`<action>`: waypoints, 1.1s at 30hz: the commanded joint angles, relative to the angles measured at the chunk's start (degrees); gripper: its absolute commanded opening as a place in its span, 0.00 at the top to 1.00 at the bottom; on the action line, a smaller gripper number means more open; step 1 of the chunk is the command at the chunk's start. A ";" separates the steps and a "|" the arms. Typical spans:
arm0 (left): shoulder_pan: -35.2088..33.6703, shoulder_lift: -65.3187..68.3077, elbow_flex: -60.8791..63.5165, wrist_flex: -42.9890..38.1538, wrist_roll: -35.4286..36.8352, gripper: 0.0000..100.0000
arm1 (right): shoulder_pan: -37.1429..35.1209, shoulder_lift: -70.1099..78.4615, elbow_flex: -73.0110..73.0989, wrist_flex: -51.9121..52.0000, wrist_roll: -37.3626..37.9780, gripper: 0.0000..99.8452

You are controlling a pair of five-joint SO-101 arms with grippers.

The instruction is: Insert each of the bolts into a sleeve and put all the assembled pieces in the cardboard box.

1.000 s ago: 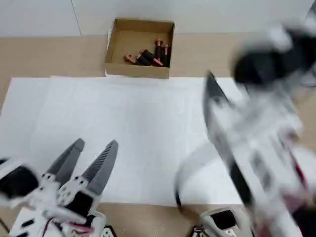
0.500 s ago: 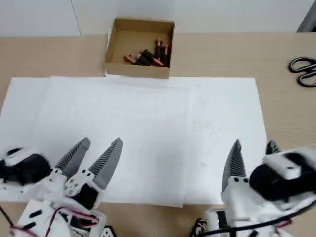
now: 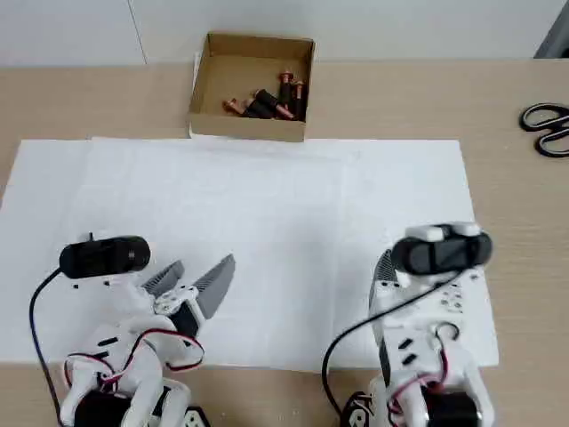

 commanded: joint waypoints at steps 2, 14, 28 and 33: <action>-7.82 -0.62 5.85 -7.03 0.00 0.72 | 0.48 -0.57 7.30 -3.74 0.44 0.77; -14.51 -0.62 16.75 -14.24 -0.09 0.72 | 0.40 -0.48 16.35 -3.12 0.09 0.77; -14.68 -0.62 22.11 -14.33 0.26 0.73 | 0.04 -0.57 21.10 -4.88 0.09 0.78; -14.68 -0.62 22.11 -14.51 0.26 0.73 | -0.13 -0.57 21.10 -4.88 0.09 0.78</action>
